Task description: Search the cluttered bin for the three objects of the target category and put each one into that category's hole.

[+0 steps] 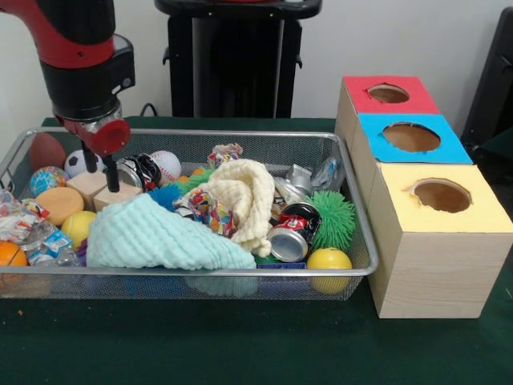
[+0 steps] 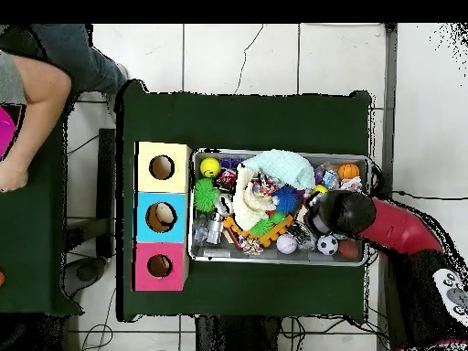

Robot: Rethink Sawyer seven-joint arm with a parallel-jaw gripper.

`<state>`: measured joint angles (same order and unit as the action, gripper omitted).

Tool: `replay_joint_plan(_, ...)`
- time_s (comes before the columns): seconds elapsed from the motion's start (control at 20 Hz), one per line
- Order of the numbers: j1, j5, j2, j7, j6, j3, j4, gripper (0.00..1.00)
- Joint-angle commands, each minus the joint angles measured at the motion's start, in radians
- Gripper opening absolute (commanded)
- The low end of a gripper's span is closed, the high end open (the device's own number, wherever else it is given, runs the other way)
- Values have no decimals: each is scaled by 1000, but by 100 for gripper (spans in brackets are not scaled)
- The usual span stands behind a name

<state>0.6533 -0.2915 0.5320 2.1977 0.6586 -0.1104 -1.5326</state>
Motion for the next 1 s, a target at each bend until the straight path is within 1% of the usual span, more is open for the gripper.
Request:
replay_joint_plan(0.05, -37, -35, -9, 31, -55, -5, -96, 100)
replay_joint_plan(0.2, -68, -52, -12, 78, -131, 23, -128, 100)
replay_joint_plan(0.3, -88, -48, -16, 114, -173, 42, -150, 100)
replay_joint_plan(0.45, -121, -26, -23, 161, -205, 70, -172, 100)
replay_joint_plan(0.65, -139, 42, -28, 205, -226, 80, -216, 100)
replay_joint_plan(0.85, -181, 64, -25, 243, -311, 113, -273, 100)
replay_joint_plan(1.0, -204, 78, -22, 247, -362, 133, -310, 100)
